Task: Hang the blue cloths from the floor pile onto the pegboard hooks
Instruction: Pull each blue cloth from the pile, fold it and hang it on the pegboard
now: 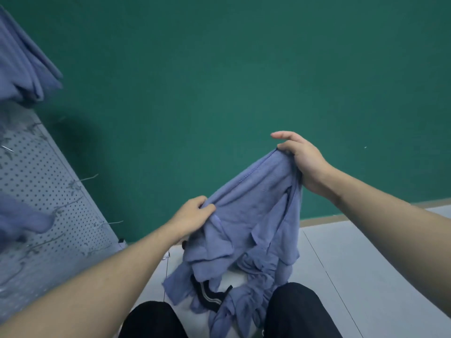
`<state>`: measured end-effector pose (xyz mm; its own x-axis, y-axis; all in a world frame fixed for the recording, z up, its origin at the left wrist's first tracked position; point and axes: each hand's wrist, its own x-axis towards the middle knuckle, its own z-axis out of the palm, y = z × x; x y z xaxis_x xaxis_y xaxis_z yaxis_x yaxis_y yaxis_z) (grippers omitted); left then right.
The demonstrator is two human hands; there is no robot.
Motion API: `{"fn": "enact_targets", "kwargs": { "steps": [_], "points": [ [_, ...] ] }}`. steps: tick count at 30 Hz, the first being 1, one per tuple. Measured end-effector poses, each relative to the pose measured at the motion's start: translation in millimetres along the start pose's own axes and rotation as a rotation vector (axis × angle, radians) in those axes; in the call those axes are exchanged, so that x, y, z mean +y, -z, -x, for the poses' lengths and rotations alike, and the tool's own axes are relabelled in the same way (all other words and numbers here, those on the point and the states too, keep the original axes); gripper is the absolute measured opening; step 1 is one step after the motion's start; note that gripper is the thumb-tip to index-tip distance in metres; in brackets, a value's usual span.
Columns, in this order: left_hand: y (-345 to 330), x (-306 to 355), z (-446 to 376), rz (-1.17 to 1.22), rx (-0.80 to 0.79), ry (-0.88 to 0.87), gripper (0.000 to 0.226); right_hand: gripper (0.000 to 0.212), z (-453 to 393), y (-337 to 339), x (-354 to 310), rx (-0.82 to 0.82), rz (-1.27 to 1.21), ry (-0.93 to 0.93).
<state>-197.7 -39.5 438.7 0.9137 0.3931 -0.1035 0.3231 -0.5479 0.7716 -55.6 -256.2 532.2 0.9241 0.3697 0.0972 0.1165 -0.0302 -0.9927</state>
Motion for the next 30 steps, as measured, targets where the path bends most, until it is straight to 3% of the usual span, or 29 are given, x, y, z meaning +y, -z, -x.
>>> {"fn": "enact_targets", "kwargs": {
  "steps": [3, 6, 9, 11, 13, 15, 17, 20, 22, 26, 30],
  "points": [
    [25.2, 21.3, 7.2, 0.254, 0.060, 0.006, 0.024, 0.025, 1.7, 10.8, -3.1, 0.014, 0.120, 0.012],
    [45.0, 49.9, 15.2, 0.498, 0.017, 0.057, 0.033, 0.022, 5.5, 11.0, -4.3, -0.044, 0.241, 0.016],
    [59.4, 78.8, 23.1, 0.553, -0.019, 0.014, 0.021, 0.023, 13.5, 2.6, -8.1, -0.118, 0.405, 0.019],
    [66.6, 93.3, 26.2, 0.569, -0.051, -0.006, 0.021, 0.040, 20.2, -6.2, -12.0, -0.205, 0.420, 0.081],
    [71.8, 104.9, 28.8, 0.572, -0.075, -0.013, 0.021, 0.057, 32.6, -15.4, -21.9, -0.284, 0.437, 0.273],
    [76.2, 114.0, 32.0, 0.587, -0.071, -0.013, 0.021, 0.061, 44.2, -22.5, -32.5, -0.334, 0.540, 0.591],
    [79.2, 119.8, 33.0, 0.588, -0.086, -0.022, 0.020, 0.063, 53.8, -29.1, -44.2, -0.352, 0.761, 0.882],
    [82.5, 127.9, 40.4, 0.600, -0.079, 0.001, 0.020, 0.065, 58.3, -39.0, -56.1, -0.362, 1.095, 1.155],
    [83.9, 128.8, 42.6, 0.610, -0.081, 0.025, 0.020, 0.052, 58.0, -47.4, -59.7, -0.371, 1.199, 1.242],
    [89.9, 124.8, 45.3, 0.698, -0.095, 0.055, 0.016, 0.017, 55.4, -65.0, -64.4, -0.285, 1.157, 1.312],
    [93.2, 113.5, 47.4, 0.713, -0.087, 0.117, 0.012, 0.027, 54.3, -70.5, -64.7, -0.391, 1.167, 1.259]
  ]
}}
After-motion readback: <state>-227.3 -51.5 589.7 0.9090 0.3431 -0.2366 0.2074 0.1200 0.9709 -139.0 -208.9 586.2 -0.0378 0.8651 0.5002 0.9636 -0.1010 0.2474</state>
